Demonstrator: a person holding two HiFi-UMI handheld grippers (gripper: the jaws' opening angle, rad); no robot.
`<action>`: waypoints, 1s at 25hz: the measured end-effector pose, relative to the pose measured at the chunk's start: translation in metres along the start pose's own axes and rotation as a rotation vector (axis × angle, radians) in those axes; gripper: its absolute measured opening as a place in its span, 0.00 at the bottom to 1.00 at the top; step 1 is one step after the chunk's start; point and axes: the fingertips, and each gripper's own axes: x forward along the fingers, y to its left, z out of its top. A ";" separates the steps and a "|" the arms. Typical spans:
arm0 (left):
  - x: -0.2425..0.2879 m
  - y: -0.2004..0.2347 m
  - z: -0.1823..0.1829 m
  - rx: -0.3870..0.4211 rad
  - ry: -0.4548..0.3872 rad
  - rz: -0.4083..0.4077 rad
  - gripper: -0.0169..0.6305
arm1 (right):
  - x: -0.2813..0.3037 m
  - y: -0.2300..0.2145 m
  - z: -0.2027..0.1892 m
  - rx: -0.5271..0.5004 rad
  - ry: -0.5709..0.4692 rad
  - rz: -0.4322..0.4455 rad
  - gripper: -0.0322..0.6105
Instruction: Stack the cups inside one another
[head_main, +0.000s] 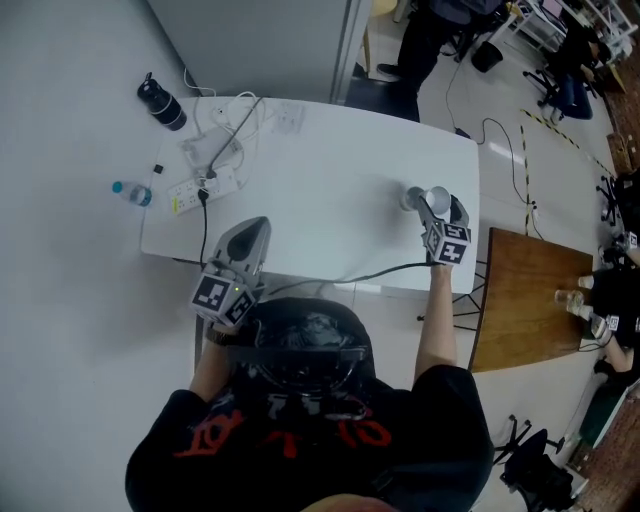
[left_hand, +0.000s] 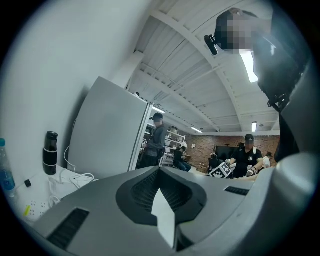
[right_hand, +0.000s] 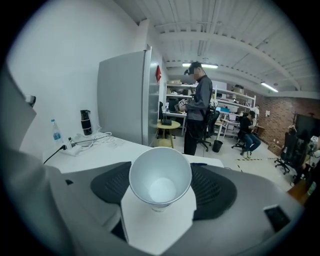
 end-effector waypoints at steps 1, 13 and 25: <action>-0.001 0.000 0.000 0.000 -0.003 0.008 0.03 | 0.005 -0.001 -0.001 -0.003 0.010 0.003 0.65; -0.014 0.008 -0.005 0.008 -0.021 0.092 0.03 | 0.074 -0.003 -0.053 0.013 0.115 0.050 0.65; -0.007 0.010 -0.002 0.011 -0.001 0.074 0.03 | 0.080 -0.001 -0.081 0.045 0.170 0.030 0.72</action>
